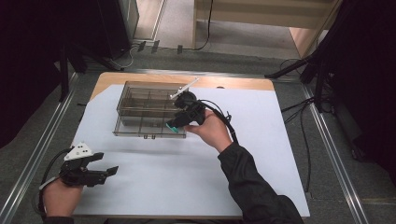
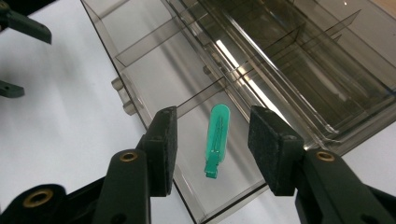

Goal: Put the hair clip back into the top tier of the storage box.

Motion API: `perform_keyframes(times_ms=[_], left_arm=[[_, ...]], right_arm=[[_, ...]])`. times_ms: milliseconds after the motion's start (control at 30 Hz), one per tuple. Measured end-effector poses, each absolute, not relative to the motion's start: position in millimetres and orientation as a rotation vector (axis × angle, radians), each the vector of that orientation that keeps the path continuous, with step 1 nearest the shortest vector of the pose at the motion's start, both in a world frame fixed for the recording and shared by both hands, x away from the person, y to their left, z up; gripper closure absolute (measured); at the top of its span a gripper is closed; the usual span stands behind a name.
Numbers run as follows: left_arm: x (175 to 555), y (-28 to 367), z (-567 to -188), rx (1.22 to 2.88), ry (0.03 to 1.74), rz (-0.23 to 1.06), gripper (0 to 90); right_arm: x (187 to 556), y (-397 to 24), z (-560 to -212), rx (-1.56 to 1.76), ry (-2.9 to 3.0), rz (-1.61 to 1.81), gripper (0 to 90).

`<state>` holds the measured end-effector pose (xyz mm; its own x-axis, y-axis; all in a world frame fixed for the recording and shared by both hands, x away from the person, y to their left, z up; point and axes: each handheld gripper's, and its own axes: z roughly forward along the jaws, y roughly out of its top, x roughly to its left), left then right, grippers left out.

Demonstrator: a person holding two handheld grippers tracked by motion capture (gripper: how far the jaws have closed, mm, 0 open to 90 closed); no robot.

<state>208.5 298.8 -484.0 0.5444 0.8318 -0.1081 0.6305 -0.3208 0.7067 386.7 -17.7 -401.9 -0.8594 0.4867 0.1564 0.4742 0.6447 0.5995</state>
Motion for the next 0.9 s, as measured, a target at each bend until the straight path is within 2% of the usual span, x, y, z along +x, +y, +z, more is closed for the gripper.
perform_keyframes(times_ms=[333, 567, 900], left_arm=[[215, 293, -485, 2.070, 1.153, 0.343, 22.5], [222, 291, -486, 2.082, 1.151, 0.329, 22.5], [231, 286, -487, 2.094, 1.134, 0.294, 22.5]], right_arm=[[387, -35, -401, 0.852, 2.755, 1.065, 45.3], [393, -55, -398, 0.932, 2.703, 1.117, 36.0], [397, -78, -400, 1.005, 2.651, 1.141, 32.3]])
